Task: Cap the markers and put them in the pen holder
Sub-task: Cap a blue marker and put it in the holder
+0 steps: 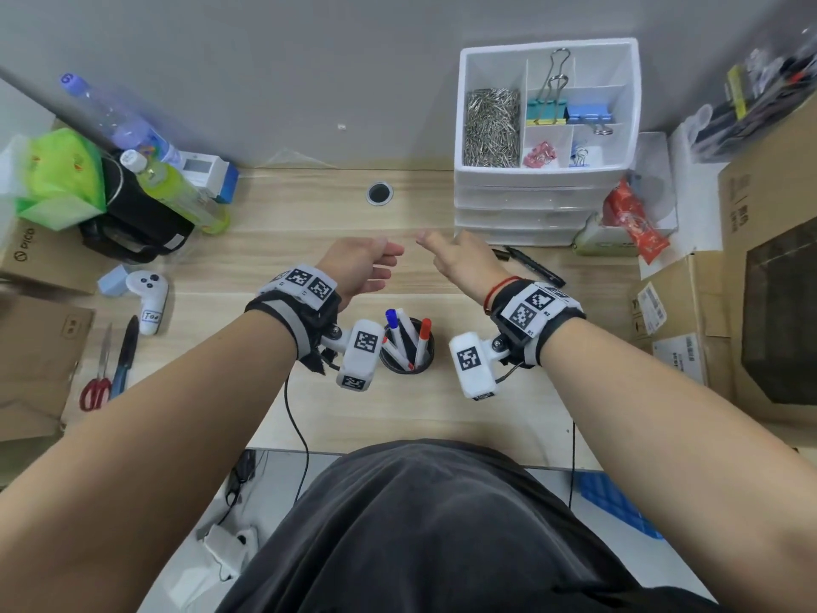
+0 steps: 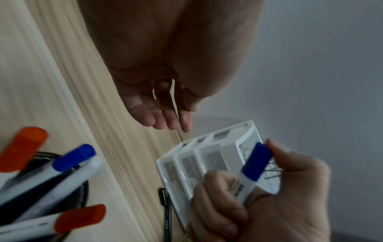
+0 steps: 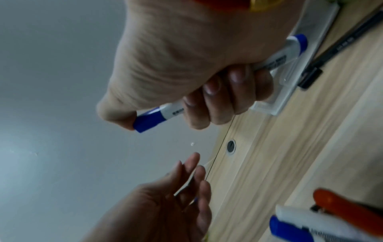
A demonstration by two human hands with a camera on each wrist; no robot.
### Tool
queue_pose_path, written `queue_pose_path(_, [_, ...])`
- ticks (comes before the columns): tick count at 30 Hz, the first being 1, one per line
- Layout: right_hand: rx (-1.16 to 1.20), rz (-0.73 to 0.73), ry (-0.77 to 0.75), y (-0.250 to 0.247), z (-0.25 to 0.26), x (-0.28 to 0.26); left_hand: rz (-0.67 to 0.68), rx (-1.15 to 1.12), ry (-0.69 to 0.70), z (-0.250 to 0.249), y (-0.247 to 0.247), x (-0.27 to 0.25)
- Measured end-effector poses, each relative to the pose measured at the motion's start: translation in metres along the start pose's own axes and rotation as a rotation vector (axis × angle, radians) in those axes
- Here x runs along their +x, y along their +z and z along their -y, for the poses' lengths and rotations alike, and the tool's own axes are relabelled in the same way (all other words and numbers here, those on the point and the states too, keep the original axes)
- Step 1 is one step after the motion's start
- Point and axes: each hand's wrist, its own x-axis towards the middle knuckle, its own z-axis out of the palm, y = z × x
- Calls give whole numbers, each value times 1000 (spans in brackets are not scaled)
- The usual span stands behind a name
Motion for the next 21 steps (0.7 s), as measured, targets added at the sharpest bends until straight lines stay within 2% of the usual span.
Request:
queue_pose_path(3, [238,102,6,14,1,5,-25,22,-61,17,-14,4])
queue_pose_path(6, [236,167,-53,27,2,6,-40,39,-104,31,-25,8])
queue_pose_path(14, [-50,165,-159,44,-11,8,-27,58,-145,50,-35,22])
queue_pose_path(17, [-270,195,-177,42,-21,8,-11,60,-156,51,-33,29])
queue_pose_path(21, [-383,238,-203,43,-32,7,29,83,-153,53,-28,38])
